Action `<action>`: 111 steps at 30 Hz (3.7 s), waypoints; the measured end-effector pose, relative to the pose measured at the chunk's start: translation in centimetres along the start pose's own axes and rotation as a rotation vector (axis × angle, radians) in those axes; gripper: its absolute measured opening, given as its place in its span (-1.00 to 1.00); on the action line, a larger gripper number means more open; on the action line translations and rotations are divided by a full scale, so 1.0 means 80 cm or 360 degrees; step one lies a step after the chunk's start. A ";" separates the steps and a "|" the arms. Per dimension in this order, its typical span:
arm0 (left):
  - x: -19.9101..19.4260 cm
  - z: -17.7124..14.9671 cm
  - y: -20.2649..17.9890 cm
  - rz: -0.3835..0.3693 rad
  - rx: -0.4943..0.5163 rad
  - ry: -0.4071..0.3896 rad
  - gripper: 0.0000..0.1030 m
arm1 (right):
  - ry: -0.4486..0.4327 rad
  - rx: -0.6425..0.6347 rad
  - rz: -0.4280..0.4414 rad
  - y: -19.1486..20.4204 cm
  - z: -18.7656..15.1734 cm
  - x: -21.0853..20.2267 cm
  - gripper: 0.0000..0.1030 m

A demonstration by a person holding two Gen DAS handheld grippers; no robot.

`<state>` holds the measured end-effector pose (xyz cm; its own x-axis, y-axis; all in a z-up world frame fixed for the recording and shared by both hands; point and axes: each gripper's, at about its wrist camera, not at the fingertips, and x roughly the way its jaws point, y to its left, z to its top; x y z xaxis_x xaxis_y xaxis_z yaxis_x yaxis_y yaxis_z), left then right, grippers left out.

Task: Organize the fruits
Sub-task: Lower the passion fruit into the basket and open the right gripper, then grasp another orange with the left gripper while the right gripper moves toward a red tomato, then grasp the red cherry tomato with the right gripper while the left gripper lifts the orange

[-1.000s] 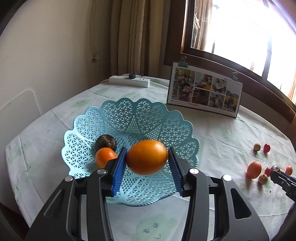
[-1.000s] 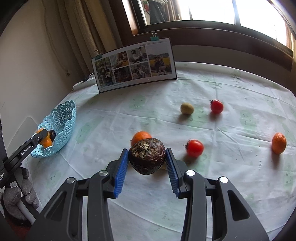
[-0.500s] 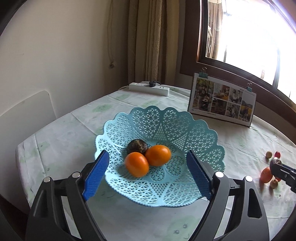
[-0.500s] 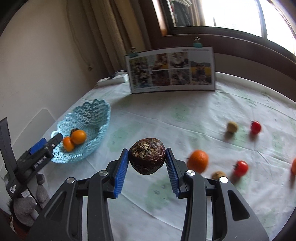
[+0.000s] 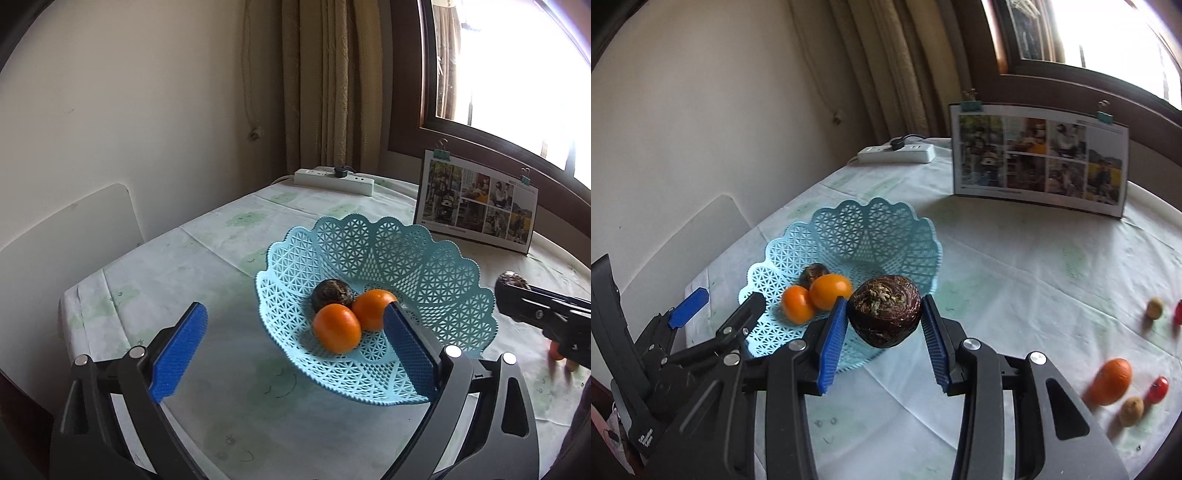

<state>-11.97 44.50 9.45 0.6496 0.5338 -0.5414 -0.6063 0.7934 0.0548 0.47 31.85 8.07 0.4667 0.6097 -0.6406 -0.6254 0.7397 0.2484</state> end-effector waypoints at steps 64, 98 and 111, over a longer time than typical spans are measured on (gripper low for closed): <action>-0.038 -0.020 -0.254 -0.0609 0.0536 0.0162 0.94 | -0.0088 0.0655 -0.0650 -0.276 -0.130 -0.144 0.09; 0.025 -0.048 -0.363 -0.1146 0.0611 0.0490 -0.27 | -0.0089 0.0729 -0.0614 -0.287 -0.139 -0.137 0.09; 0.021 -0.050 -0.362 -0.1123 0.0633 0.0467 -0.27 | -0.0083 0.0707 -0.0626 -0.282 -0.138 -0.135 0.09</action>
<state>4.82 21.26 3.62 0.6358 -0.1765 -0.7514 0.1360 0.9839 -0.1160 2.63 5.43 1.37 0.6476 0.2704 -0.7124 -0.0827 0.9543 0.2870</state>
